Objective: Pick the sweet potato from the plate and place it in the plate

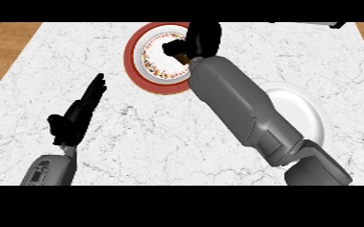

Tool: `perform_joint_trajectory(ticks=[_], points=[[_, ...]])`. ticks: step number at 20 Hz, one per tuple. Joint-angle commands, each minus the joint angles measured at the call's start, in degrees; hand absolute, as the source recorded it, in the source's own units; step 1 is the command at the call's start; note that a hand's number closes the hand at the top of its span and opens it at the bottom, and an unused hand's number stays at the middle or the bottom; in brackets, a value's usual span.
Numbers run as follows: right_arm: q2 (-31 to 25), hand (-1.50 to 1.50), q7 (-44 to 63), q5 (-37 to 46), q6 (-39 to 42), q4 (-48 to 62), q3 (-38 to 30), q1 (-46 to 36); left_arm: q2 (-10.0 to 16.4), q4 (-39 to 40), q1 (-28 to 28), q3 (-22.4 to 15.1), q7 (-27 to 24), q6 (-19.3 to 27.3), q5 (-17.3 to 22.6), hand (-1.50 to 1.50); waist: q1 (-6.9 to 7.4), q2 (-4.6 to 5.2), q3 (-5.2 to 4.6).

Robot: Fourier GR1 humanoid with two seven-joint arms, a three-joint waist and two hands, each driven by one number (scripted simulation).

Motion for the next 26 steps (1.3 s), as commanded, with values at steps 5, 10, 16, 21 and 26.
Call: perform_joint_trajectory(ticks=[5, 10, 16, 21, 26], points=[[0.15, -1.5, -12.17, -10.84, -13.16, -6.86, -6.95, 5.3, -0.34, -1.74, 1.46, 0.53, 1.07, 1.1, 0.02, 0.0, -2.04, -0.45, 0.17], [-0.54, -1.5, -28.39, -18.34, -8.87, -16.62, -12.48, 17.81, 0.24, -1.01, 5.27, 2.29, -2.01, 1.09, 0.42, 0.0, -5.43, -1.17, 0.16], [-0.82, -1.5, -41.77, -22.12, -0.05, -23.67, -12.15, 32.41, -0.95, -1.59, 6.46, 2.62, -0.84, 2.57, -0.36, 0.0, -6.96, -1.82, 0.06], [-4.32, -1.5, -47.73, -23.77, 9.29, -23.95, -14.77, 36.09, -1.01, -1.52, 4.98, 3.37, 0.17, 1.8, -0.46, 0.0, -6.74, -1.77, 0.03], [-4.74, -1.5, -54.66, -24.55, 14.49, -15.73, -19.66, 34.92, -2.25, -2.39, 5.44, 3.5, -0.35, 2.16, -1.59, 0.0, -6.44, -1.68, 0.03]])
